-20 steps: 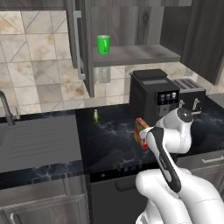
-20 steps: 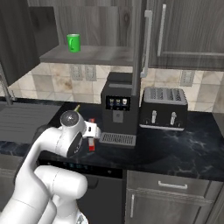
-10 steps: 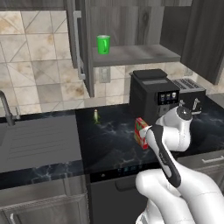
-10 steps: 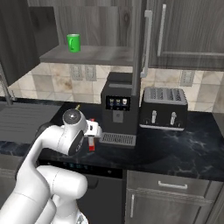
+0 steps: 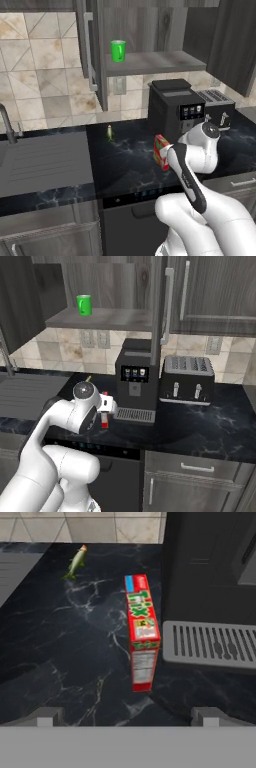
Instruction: Pick the jam and cereal from the counter and place them in the cabinets closest to them.
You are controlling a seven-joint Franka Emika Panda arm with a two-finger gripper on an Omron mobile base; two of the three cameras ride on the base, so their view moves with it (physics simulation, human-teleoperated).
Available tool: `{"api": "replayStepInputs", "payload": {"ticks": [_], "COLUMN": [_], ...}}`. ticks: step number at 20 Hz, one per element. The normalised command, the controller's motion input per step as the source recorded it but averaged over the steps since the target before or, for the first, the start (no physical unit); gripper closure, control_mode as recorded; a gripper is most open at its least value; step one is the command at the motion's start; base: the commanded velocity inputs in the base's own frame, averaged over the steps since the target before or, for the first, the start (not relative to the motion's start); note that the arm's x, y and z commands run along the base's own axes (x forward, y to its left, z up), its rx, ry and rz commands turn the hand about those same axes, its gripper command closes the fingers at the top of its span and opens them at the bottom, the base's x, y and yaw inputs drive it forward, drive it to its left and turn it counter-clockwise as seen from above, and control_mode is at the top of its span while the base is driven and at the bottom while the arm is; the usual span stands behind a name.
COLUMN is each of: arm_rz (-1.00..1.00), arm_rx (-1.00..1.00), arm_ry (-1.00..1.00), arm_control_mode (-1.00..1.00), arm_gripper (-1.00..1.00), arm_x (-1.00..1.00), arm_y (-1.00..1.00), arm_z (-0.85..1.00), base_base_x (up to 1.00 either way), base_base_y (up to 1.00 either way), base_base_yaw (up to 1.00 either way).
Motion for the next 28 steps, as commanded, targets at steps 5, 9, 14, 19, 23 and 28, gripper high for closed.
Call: {"api": "replayStepInputs", "payload": {"ticks": [5,9,14,19,23,28], "arm_rz": [0.0,0.0,0.0,0.0,0.0,0.0], "arm_rx": [0.0,0.0,0.0,0.0,-0.01,-0.01], "arm_ry": [-0.03,-0.04,-0.03,-0.02,0.0,0.0], "arm_control_mode": [-1.0,-1.0,-1.0,-1.0,-1.0,-1.0], "arm_gripper": [-1.0,-1.0,-1.0,-1.0,-1.0,-1.0], "arm_x": [0.16,0.19,0.15,0.1,0.03,0.0], "arm_y": [0.0,0.0,0.0,0.0,0.03,0.07], "arm_z": [-0.13,-0.15,-0.17,-0.18,-0.2,-0.13], "base_base_x": [0.0,0.0,0.0,0.0,0.0,0.0], "base_base_y": [0.0,0.0,0.0,0.0,0.0,0.0], "base_base_yaw": [0.0,0.0,0.0,0.0,0.0,0.0]}}
